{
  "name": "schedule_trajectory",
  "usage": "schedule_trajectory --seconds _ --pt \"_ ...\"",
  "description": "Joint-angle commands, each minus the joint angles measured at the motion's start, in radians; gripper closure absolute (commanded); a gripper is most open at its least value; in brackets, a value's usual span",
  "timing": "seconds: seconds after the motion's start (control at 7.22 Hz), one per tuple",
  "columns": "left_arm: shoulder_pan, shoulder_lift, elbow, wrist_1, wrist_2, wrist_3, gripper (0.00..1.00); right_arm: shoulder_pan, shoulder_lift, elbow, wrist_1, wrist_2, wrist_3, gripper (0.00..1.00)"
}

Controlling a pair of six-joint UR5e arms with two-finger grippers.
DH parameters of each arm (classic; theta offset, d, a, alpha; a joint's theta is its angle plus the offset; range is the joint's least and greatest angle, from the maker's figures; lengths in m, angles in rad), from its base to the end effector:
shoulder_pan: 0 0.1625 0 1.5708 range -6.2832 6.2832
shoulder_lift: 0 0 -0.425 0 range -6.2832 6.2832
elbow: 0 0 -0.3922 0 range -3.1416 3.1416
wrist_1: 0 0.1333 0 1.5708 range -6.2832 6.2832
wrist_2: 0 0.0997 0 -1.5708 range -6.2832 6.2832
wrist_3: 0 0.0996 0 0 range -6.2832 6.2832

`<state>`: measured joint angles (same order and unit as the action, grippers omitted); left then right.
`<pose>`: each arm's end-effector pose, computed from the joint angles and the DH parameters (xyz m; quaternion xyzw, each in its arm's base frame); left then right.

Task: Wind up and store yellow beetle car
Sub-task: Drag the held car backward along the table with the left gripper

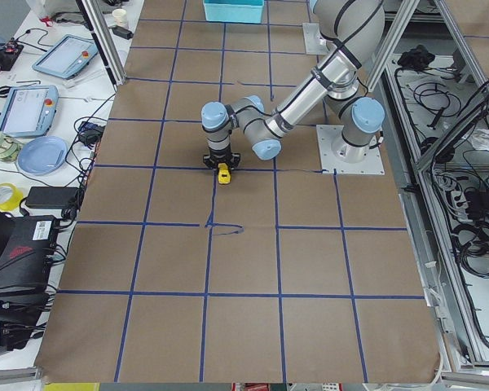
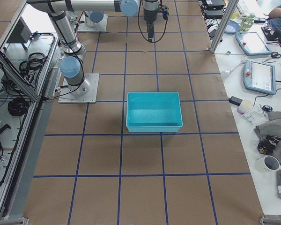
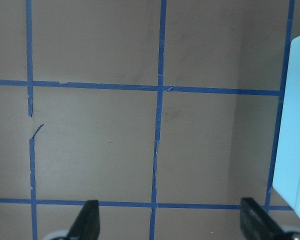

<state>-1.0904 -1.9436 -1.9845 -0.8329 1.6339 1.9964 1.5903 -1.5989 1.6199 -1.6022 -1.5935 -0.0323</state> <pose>0.1307 -0.5257 0.1765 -0.6875 -0.7251 -0.0377 0.0127 0.1404 -0.4783 0.4806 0.0258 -0.9996 0.0051 0.0114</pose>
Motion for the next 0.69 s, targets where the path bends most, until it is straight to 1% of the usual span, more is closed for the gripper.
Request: schedule_trajectory --seconds 0.0,0.55 --pt "0.014 -0.002 0.003 0.000 0.001 0.013 0.93 0.000 -0.001 0.000 0.001 0.000 0.000 0.00" --pt "0.087 -0.011 0.001 0.035 0.003 0.119 0.92 0.000 -0.001 0.000 0.001 0.001 0.000 0.00"
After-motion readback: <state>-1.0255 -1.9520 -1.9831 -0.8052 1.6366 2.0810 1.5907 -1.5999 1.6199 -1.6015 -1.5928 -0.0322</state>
